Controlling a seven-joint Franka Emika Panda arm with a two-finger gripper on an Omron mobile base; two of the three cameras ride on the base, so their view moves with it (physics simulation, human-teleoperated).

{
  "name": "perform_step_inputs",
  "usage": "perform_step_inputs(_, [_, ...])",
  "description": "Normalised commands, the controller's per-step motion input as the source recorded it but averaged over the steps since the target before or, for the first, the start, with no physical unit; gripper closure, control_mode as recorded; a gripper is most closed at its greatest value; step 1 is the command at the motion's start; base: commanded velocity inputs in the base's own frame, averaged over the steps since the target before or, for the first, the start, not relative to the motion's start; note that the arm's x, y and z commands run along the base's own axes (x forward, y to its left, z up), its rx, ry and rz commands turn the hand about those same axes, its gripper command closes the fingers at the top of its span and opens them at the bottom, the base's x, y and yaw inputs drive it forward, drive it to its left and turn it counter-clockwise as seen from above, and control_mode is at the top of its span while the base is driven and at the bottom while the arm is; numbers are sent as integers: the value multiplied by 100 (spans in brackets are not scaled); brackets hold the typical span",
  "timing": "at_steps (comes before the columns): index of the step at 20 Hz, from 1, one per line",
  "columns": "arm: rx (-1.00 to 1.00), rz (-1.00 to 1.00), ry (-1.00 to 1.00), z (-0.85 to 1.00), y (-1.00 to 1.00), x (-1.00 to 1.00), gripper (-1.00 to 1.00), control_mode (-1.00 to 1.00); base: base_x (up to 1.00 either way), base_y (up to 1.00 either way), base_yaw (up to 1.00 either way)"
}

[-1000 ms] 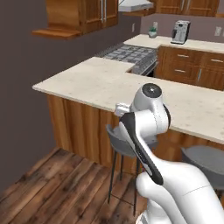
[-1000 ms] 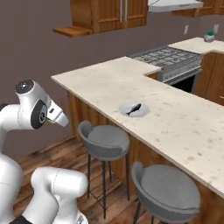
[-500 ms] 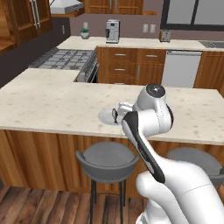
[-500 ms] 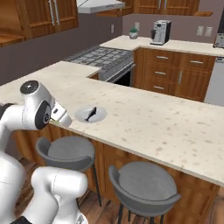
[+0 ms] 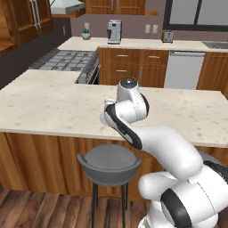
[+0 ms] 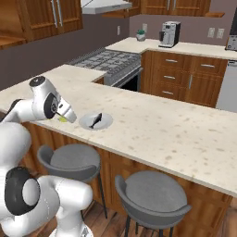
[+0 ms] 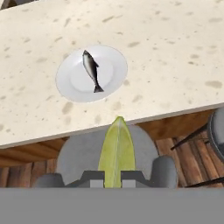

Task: Take the lemon wedge from the fridge and place it on the plate with fish on the dining counter.

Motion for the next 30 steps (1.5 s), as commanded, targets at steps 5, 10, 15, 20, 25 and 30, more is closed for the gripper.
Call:
perform_step_inputs(5, [0,13,11,0,-2,100,100,-100,0,0,0])
perform_step_inputs(10, [2,14,3,-1,-10,37,100,-100,0,0,0])
perform_step_inputs(15, [2,2,7,-41,-10,31,100,-100,0,0,0])
perform_step_inputs(20, [3,5,3,-52,-23,15,100,-100,0,0,0])
perform_step_inputs(25, [0,2,0,-27,-1,55,100,-100,0,0,0])
perform_step_inputs(30, [0,0,0,-19,20,76,100,-100,0,0,0])
